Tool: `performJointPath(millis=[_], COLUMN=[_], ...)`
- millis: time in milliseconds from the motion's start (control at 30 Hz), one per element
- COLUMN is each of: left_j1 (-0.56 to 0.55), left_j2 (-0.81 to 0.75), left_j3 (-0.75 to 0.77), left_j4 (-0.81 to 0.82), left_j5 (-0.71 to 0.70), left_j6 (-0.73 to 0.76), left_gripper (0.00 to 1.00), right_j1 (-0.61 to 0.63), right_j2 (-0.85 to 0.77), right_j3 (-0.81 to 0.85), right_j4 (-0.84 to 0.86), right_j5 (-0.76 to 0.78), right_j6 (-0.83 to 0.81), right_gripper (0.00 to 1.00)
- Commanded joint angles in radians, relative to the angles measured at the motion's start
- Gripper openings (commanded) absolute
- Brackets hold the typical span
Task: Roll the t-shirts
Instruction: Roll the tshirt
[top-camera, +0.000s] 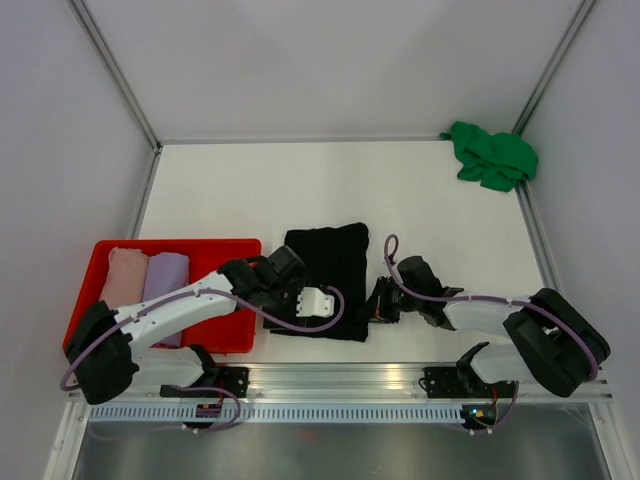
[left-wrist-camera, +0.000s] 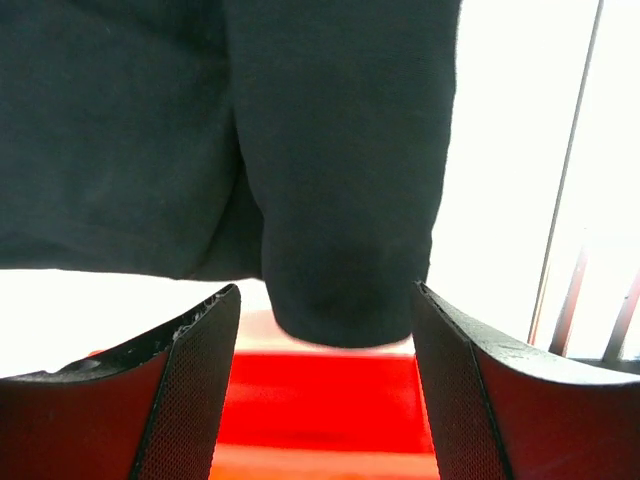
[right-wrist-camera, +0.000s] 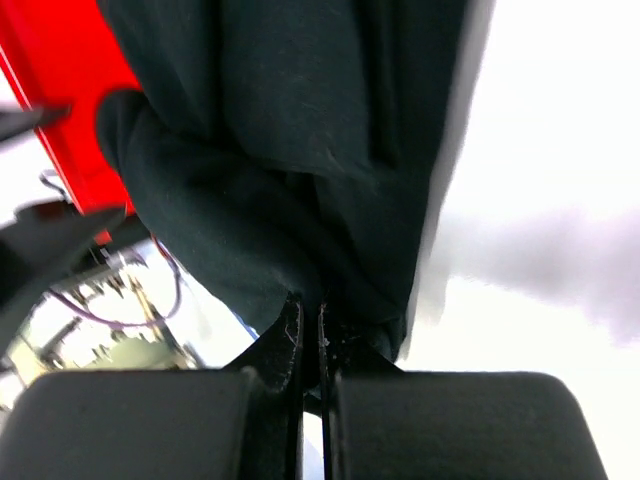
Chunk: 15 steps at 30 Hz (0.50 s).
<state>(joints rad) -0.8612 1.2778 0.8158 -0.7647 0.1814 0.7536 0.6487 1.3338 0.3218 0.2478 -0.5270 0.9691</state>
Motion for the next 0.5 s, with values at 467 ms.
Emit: performJointPath(millis=[467], left_j1=[-0.188], left_j2=[-0.034], left_j3=[-0.138], left_j4=[0.117], left_j5=[-0.209], left_j6=[-0.119], left_gripper=[0.75], right_j1=[-0.072], right_j2=[-0.024], right_j3=[-0.035], right_j4=[0.079], right_j5=[0.071], right_j6=[0.22], right_gripper=[0.0])
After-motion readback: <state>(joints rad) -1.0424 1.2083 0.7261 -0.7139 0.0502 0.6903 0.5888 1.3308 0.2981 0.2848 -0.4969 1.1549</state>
